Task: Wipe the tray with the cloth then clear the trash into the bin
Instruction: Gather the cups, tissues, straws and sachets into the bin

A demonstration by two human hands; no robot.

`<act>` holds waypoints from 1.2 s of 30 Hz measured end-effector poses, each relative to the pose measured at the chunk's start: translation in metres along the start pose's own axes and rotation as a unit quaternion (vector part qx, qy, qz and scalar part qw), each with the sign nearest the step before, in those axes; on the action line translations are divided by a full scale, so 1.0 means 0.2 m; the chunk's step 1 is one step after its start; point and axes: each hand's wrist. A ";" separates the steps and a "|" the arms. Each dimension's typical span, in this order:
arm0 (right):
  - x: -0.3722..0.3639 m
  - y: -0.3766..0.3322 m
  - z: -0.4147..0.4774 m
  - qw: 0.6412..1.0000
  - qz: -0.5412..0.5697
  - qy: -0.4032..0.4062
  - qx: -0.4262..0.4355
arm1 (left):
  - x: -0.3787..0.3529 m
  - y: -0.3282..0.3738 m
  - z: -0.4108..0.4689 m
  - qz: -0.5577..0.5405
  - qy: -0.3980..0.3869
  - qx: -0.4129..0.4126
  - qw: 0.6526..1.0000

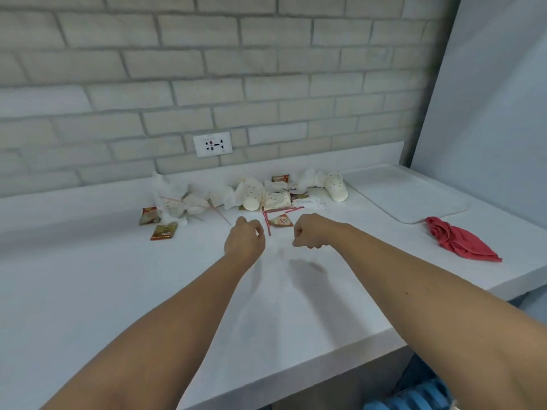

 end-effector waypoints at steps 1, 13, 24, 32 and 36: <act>-0.01 -0.05 0.05 1.000 0.000 -0.002 0.007 | 0.01 -0.08 0.04 0.004 -0.003 0.009 1.000; -0.18 -0.53 0.56 0.998 -0.020 -0.039 0.047 | 0.05 -0.85 0.40 0.038 -0.028 0.103 0.994; -0.26 -0.60 0.89 0.994 -0.018 -0.093 0.056 | -0.02 -1.12 0.67 -0.021 -0.003 0.171 0.985; -0.26 -0.63 1.15 0.992 -0.017 -0.090 0.087 | -0.08 -1.13 0.85 0.052 -0.013 0.164 0.985; -0.29 -0.63 1.28 0.992 -0.016 -0.073 0.105 | -0.14 -1.13 0.90 0.093 -0.033 0.180 0.979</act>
Point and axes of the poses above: each hand's wrist, its own z-axis towards the middle knuckle, its own x-axis out of the back of the hand, y = z × x, and after that the axes turned 15 degrees about z, right-handed
